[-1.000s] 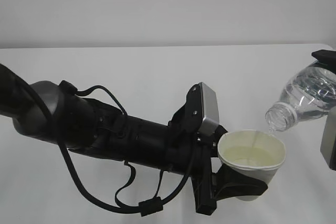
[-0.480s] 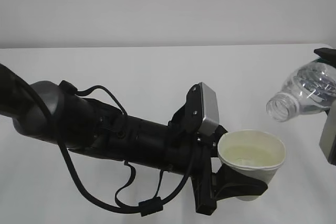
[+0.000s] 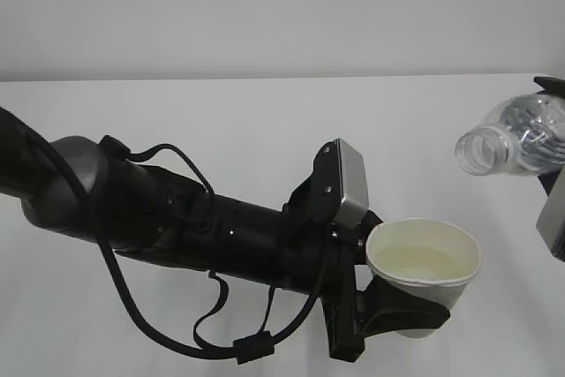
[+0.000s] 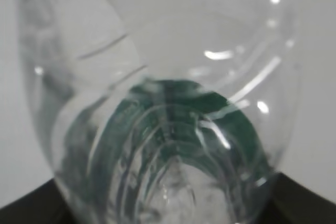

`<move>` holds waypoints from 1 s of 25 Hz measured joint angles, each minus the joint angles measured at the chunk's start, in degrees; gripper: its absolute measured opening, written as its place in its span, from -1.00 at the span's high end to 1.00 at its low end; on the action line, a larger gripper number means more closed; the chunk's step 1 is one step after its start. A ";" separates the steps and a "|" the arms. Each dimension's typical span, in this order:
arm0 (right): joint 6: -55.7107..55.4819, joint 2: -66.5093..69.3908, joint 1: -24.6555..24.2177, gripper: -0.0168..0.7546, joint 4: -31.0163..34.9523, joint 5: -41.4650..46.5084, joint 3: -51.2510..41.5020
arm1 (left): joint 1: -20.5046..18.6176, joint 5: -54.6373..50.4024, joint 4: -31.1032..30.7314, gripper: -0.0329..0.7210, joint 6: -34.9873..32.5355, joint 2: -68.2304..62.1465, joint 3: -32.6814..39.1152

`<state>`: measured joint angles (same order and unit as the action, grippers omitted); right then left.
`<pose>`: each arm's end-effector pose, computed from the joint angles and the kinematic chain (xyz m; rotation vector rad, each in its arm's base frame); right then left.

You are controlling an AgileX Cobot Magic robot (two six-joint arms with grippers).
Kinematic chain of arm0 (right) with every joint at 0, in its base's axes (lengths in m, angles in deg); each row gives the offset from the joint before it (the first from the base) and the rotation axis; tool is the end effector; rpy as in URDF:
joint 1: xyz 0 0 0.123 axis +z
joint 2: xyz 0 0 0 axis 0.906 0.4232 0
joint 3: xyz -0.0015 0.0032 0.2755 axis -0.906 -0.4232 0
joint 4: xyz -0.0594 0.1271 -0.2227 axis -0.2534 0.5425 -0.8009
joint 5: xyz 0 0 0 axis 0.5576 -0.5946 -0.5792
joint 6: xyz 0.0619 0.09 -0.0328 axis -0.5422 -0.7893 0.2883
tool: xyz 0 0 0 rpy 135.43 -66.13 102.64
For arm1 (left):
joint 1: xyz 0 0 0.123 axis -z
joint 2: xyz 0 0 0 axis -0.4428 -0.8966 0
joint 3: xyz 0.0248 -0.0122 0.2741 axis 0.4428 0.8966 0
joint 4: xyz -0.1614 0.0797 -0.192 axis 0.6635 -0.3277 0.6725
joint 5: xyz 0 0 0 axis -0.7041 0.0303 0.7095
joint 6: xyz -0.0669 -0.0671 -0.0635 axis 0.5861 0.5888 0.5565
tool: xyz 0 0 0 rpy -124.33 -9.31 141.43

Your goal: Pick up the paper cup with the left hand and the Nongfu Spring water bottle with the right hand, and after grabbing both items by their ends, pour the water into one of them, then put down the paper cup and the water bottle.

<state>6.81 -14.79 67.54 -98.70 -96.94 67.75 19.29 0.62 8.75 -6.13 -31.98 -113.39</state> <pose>0.2367 0.0387 0.2045 -1.3078 1.1992 -0.7831 0.2195 -0.3458 0.1032 1.4578 1.4193 -1.1943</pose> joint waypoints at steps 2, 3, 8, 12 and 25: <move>-4.08 0.00 0.00 -0.25 1.03 -0.21 0.00 | 0.00 -0.13 0.37 -0.23 0.00 0.00 0.00; -5.99 0.00 0.00 -0.25 2.14 -0.50 0.00 | 0.00 -0.13 0.64 -0.23 0.00 0.00 0.00; -11.69 0.00 0.00 -0.25 5.93 -1.54 0.00 | 0.00 -0.13 2.59 -0.23 0.00 0.00 0.00; -15.93 0.00 0.00 -0.25 6.44 -1.68 0.00 | 0.00 -0.13 3.05 -0.23 0.00 0.00 0.00; -29.89 0.00 0.00 -0.25 7.67 -2.57 0.00 | 0.00 -0.66 5.46 -0.23 0.00 0.00 0.00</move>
<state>-23.09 -14.79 67.54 -91.04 -99.50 67.75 19.29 -0.04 14.20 -6.13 -31.98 -113.39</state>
